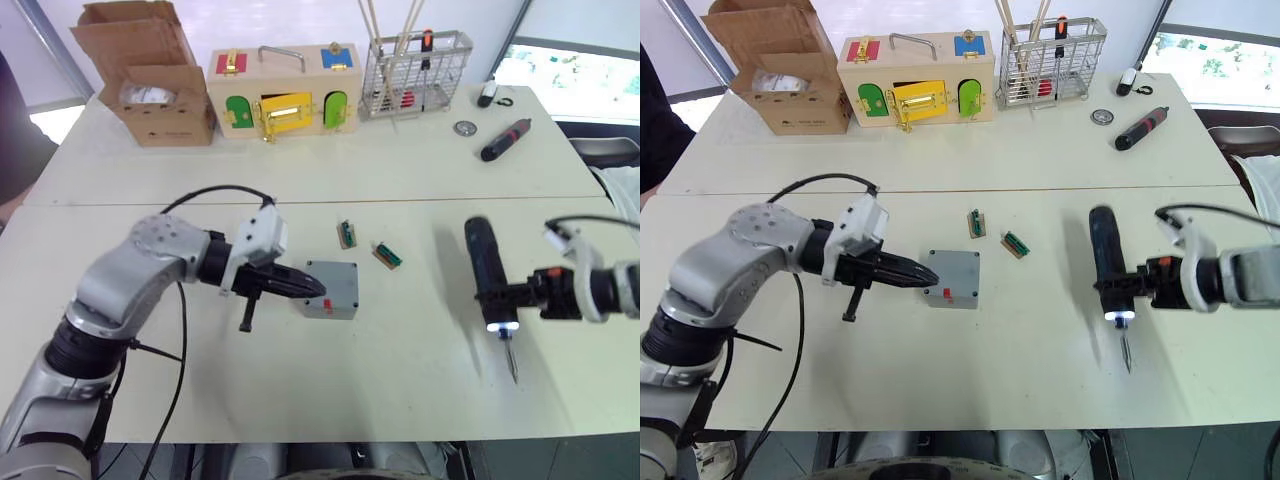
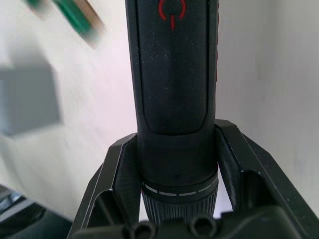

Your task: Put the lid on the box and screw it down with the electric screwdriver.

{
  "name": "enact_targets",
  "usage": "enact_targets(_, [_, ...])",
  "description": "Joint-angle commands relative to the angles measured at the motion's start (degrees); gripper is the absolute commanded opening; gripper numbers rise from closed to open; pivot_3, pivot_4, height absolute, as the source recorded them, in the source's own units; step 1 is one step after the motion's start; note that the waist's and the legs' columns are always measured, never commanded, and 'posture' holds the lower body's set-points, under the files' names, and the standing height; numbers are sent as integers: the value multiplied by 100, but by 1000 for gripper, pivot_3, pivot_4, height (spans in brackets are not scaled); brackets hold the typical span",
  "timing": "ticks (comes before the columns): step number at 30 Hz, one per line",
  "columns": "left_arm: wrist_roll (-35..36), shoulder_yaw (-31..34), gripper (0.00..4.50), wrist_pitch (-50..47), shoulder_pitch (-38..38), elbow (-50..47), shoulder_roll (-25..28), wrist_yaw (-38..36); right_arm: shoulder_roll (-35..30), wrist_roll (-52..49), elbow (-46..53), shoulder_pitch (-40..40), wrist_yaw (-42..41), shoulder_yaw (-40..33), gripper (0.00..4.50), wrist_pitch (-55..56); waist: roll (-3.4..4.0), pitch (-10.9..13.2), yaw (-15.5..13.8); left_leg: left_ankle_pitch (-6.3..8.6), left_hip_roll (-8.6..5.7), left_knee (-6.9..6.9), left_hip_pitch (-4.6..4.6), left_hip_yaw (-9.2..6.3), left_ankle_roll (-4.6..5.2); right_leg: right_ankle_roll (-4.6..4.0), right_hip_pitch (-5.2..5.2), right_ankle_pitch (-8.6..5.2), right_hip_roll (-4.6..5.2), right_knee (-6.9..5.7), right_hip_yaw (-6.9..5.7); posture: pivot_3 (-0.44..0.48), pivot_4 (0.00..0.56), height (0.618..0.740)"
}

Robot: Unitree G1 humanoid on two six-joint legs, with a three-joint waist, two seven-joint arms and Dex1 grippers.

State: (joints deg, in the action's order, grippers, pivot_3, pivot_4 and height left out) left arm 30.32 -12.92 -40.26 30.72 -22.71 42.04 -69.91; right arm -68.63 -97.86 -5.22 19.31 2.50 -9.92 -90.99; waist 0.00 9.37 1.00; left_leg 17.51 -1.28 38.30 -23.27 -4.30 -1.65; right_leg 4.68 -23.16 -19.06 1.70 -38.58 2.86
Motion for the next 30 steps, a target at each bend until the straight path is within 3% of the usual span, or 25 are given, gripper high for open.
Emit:
enact_targets(1, [-184, -81, 0, 164, -68, -117, -53, 214, -132, -434, 15, 95, 235, 60, 1775, 301, 3, 2, -6, -5, 0, 0, 2, 0, 0, -1, 0, 4, -2, -6, 1, 0, 150, 740])
enact_targets(11, [-244, -104, 0, 117, -501, -199, -6, 515, 330, 202, -303, 480, 584, 377, 1775, 487, 0, 2, -37, -10, 2, -2, -4, -4, -4, 1, -7, 6, -5, -3, -1, 0, 150, 740])
enact_targets(13, [-242, -101, 0, 122, -502, -187, 29, 497, 390, 343, -169, 457, 491, 352, 2790, 483, -1, 2, -39, -10, 2, -1, -5, -6, -5, 1, -6, 6, -4, -3, -2, 0, 150, 740])
enact_targets(19, [-214, 75, 0, 133, -404, 86, 81, 519, 535, 888, 222, 532, 448, 86, 4485, 800, -4, 0, -33, -11, 2, 3, -1, -6, -6, 3, 1, 7, -5, -4, -2, 0, 150, 740])
enact_targets(26, [275, 867, 0, -354, -11, 613, -251, 1053, 705, 1544, 1461, 1041, -1078, -604, 4485, 1776, -2, 1, -32, -11, 1, 3, -4, -6, -6, 3, -9, 8, -5, -8, -5, 0, 150, 740])
enact_targets(30, [155, 1117, 0, -433, 29, 1110, -339, 1443, 1075, 1810, 3300, 459, -2069, -481, 4485, 2372, -10, -4, -32, -10, 7, -3, -5, -21, -4, 3, -8, 7, -9, -6, -17, 0, 150, 740])
